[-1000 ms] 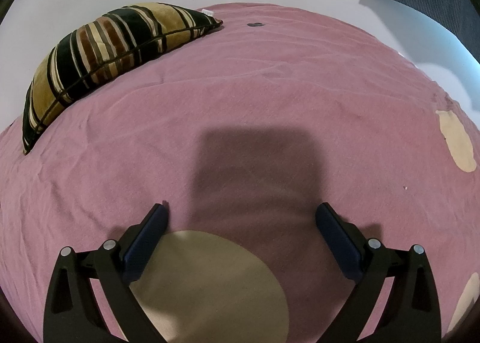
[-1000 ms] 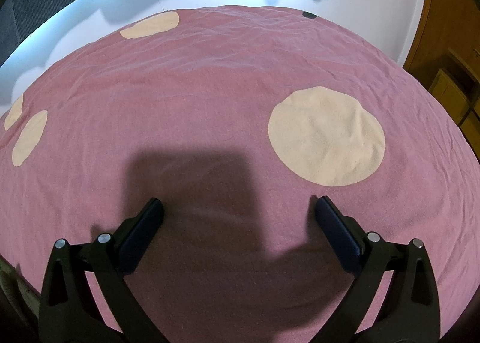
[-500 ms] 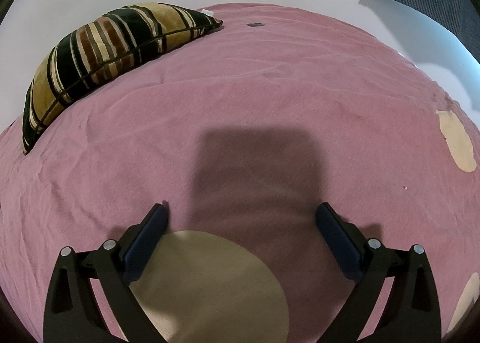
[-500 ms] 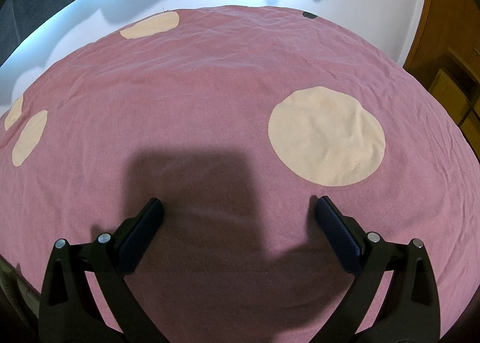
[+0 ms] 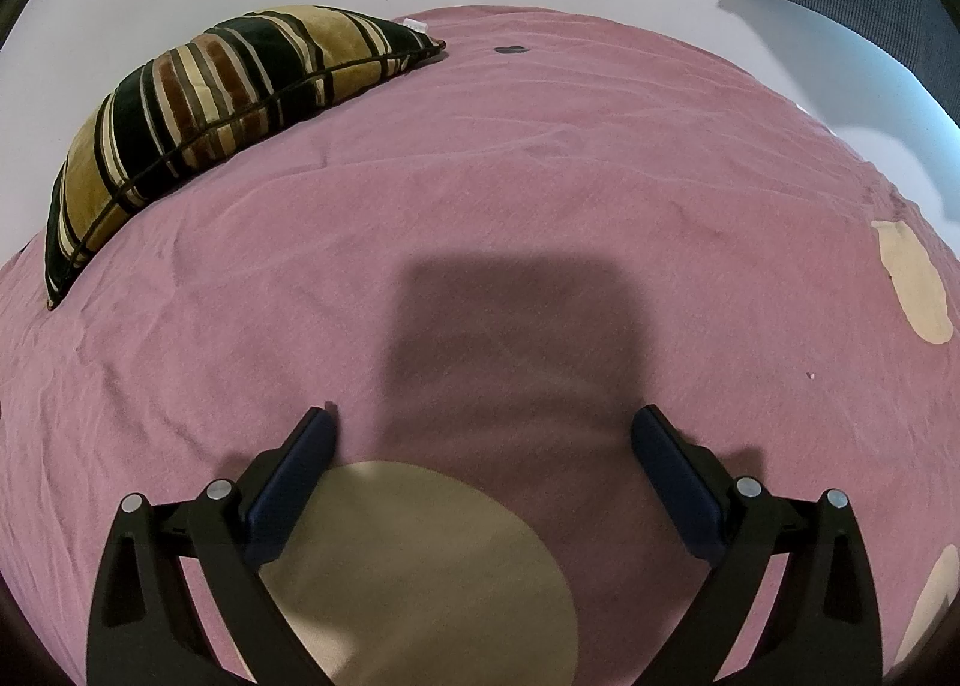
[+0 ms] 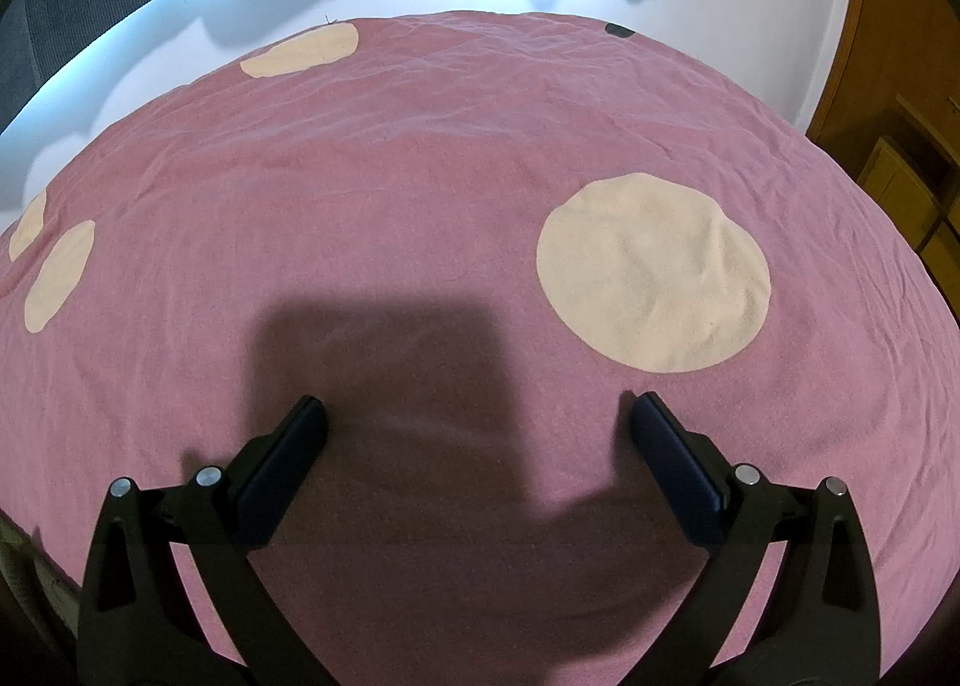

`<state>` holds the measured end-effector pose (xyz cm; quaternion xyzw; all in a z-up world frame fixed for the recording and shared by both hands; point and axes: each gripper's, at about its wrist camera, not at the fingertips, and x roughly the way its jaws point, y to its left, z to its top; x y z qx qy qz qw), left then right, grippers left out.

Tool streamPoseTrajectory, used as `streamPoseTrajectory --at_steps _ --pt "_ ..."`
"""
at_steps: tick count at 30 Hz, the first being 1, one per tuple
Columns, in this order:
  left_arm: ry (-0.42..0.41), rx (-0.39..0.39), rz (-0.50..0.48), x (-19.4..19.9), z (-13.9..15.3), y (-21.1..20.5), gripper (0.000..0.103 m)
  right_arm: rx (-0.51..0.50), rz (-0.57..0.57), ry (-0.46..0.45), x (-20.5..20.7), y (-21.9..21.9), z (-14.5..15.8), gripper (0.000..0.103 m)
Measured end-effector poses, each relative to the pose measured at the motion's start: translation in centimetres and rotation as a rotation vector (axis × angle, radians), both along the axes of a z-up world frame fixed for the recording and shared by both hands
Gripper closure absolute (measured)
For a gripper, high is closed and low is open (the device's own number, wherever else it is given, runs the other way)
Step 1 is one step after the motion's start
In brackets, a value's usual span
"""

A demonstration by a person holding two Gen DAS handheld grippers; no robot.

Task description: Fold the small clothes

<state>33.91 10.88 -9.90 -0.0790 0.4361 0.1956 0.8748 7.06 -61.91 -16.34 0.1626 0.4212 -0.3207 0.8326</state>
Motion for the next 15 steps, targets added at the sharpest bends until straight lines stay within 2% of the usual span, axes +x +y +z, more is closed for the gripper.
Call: streamPoseTrajectory --at_steps 15 --pt "-0.001 0.005 0.000 0.04 -0.11 -0.09 0.004 -0.001 0.000 0.001 -0.01 0.01 0.02 0.002"
